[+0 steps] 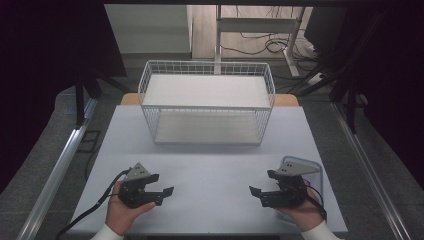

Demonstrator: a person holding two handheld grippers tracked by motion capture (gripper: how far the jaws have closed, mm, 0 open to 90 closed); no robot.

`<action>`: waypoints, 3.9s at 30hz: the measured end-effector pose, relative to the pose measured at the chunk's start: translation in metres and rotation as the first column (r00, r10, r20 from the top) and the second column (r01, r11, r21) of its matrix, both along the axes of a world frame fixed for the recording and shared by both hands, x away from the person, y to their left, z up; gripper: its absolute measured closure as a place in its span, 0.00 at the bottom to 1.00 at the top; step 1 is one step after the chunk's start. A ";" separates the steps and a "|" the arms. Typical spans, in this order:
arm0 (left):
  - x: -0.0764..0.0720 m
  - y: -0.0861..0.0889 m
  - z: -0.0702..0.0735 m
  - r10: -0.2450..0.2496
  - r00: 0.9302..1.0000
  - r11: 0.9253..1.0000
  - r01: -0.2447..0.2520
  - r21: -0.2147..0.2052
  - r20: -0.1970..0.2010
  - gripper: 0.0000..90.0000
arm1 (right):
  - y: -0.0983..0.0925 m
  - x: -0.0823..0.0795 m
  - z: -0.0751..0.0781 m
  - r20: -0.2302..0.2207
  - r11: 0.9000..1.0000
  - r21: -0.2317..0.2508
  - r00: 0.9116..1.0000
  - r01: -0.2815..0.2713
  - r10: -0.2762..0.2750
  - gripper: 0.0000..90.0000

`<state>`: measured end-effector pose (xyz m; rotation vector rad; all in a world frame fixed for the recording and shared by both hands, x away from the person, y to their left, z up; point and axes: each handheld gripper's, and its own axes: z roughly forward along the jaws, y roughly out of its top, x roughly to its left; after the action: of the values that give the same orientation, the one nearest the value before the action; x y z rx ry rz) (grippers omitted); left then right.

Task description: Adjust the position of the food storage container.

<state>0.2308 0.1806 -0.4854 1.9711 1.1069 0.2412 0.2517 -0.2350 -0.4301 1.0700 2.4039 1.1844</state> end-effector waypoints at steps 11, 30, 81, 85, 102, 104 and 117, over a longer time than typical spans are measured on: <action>0.000 -0.001 0.001 -0.007 1.000 1.000 0.007 -0.001 0.001 0.31 | -0.004 -0.001 0.005 0.001 1.000 -0.005 1.000 0.008 -0.008 0.24; -0.001 -0.002 0.000 -0.013 1.000 1.000 0.013 0.008 -0.005 0.31 | -0.038 -0.001 0.007 -0.035 0.998 -0.018 0.998 0.060 -0.060 0.43; 0.000 -0.001 0.000 0.008 1.000 1.000 -0.008 0.006 -0.023 0.31 | -0.075 -0.034 -0.045 -0.253 0.959 -0.263 0.952 0.103 -0.171 0.99; 0.000 -0.001 0.000 0.006 1.000 1.000 -0.006 0.006 -0.024 0.31 | -0.053 -0.032 -0.047 -0.240 0.964 -0.259 0.962 0.065 -0.130 0.99; 0.001 0.001 0.000 0.013 1.000 1.000 -0.013 0.008 -0.026 0.31 | -0.039 -0.033 -0.031 -0.186 0.978 -0.206 0.979 0.039 -0.078 0.99; 0.001 0.002 0.001 0.012 1.000 1.000 -0.012 0.008 -0.026 0.31 | -0.048 -0.034 -0.018 -0.147 0.978 -0.199 0.985 0.065 -0.095 0.99; 0.001 0.002 0.001 0.025 0.999 1.000 -0.025 0.008 -0.022 0.31 | -0.119 0.026 -0.001 -0.002 0.927 -0.195 0.945 0.320 -0.326 0.99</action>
<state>0.2320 0.1826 -0.4845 1.9722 1.1468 0.2386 0.2773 -0.3535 -0.4312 1.3642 2.1976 0.8117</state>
